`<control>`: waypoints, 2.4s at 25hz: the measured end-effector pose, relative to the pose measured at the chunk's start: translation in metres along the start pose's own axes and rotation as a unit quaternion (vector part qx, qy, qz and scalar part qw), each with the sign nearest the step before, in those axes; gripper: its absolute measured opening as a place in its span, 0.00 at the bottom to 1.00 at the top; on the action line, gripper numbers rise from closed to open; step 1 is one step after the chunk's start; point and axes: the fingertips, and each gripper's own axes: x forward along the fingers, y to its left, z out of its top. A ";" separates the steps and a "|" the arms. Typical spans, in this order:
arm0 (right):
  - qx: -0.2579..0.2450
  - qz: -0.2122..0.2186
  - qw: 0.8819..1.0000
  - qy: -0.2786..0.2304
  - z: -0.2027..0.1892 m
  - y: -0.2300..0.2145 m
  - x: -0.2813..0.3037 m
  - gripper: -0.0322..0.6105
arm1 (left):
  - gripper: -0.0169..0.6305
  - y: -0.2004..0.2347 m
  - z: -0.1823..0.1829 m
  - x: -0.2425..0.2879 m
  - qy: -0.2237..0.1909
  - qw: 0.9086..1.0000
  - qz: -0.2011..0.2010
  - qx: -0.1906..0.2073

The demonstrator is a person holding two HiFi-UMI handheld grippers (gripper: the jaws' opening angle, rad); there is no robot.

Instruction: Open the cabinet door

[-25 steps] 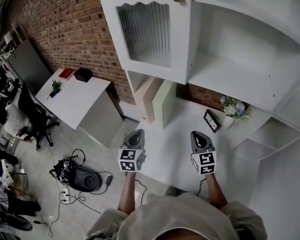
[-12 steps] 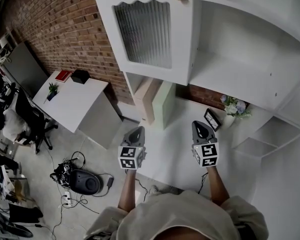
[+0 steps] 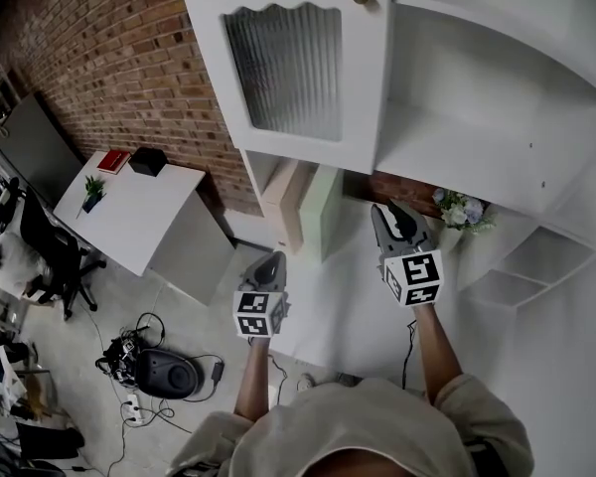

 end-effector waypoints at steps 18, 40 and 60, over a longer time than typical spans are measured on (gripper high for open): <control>-0.029 0.012 0.999 -0.016 0.065 -0.010 0.060 0.35 | 0.07 0.024 0.000 -0.001 -0.007 1.000 0.004 -0.008; -0.014 0.074 0.996 -0.041 0.071 0.002 0.039 0.22 | 0.07 0.008 0.000 -0.016 -0.002 1.000 0.018 -0.001; -0.025 0.131 0.989 -0.067 0.089 0.062 0.001 0.21 | 0.07 0.009 -0.009 -0.083 -0.008 0.997 0.079 -0.009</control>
